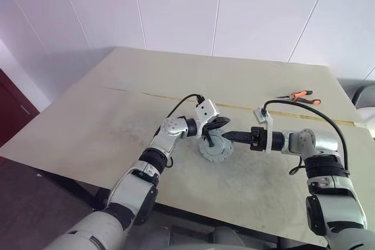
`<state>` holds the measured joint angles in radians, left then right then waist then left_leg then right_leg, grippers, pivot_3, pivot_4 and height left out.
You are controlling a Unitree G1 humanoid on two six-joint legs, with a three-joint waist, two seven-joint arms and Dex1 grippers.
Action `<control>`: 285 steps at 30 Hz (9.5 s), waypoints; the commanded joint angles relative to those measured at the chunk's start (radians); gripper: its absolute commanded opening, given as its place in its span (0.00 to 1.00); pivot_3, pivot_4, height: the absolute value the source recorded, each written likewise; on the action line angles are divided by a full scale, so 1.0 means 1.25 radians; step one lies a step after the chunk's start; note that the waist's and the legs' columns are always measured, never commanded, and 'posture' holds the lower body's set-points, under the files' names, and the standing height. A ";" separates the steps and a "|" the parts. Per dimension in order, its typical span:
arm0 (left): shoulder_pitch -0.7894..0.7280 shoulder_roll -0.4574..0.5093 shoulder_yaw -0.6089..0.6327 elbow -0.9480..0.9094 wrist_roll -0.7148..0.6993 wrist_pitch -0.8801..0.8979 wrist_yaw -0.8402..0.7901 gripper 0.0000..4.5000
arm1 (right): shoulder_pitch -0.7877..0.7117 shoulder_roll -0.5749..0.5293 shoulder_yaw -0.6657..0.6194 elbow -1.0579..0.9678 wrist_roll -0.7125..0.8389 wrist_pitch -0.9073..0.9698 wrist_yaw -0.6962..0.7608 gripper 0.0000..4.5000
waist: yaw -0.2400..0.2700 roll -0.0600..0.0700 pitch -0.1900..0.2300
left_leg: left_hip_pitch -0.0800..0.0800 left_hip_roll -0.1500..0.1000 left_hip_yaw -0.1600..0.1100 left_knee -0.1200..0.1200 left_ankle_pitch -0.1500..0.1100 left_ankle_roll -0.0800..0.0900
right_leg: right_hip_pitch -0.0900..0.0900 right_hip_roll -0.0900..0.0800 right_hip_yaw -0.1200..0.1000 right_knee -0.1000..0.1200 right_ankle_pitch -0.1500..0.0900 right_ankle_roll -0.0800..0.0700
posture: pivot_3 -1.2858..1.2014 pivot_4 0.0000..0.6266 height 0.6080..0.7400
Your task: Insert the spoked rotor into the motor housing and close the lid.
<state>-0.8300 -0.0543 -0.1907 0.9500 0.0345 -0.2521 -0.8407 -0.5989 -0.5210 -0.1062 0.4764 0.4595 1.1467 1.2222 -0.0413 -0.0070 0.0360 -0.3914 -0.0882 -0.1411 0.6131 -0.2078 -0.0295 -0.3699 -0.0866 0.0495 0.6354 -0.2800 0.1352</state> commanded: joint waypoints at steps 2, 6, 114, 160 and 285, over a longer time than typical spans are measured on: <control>0.014 0.000 -0.018 0.030 0.020 0.018 0.005 0.00 | -0.019 0.039 -0.010 -0.066 0.085 0.006 0.029 0.28 | -0.001 0.000 0.000 | 0.000 0.000 0.000 0.000 0.000 0.000 | 0.000 0.000 0.000 0.000 0.000 0.000 | 0.52 0.00 1.00; 0.016 0.001 -0.017 0.030 0.019 0.019 0.008 0.00 | -0.007 0.033 0.007 -0.095 0.075 -0.010 0.031 0.28 | -0.001 0.000 0.000 | 0.000 0.000 0.000 -0.001 0.000 0.000 | 0.000 0.000 0.000 0.000 0.000 0.000 | 0.52 0.00 1.00; 0.164 0.006 0.271 -0.351 -0.512 0.621 0.014 0.99 | -0.068 0.213 -0.350 0.059 0.391 -0.068 -0.376 0.27 | 0.018 0.002 0.003 | -0.001 -0.001 0.001 0.000 0.000 0.000 | -0.002 0.000 0.001 0.001 0.000 -0.001 | 0.52 0.00 1.00; 0.410 0.227 0.200 -0.649 -0.338 0.301 0.022 1.00 | 0.150 0.079 0.254 -0.379 -0.123 -0.456 -0.342 0.99 | 0.026 0.002 0.003 | -0.001 0.000 0.001 -0.001 -0.001 0.000 | -0.003 -0.002 0.001 -0.004 -0.001 -0.004 | 0.52 0.00 1.00; 0.479 0.345 0.184 -0.721 -0.305 0.279 0.047 1.00 | 0.087 0.075 0.341 -0.184 -0.318 -0.646 -0.219 0.67 | 0.027 0.004 0.005 | 0.000 0.001 0.001 -0.005 -0.002 -0.002 | -0.004 -0.002 0.001 -0.005 -0.001 -0.006 | 0.52 0.00 1.00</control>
<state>-0.2073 0.3717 0.0309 0.0838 -0.3441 0.1019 -0.7840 -0.4967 -0.4173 0.2895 0.2123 0.0959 0.3410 0.9405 -0.0082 -0.0019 0.0419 -0.3911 -0.0869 -0.1403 0.6073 -0.2100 -0.0315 -0.3746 -0.0884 0.0504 0.6290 -0.2811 0.1279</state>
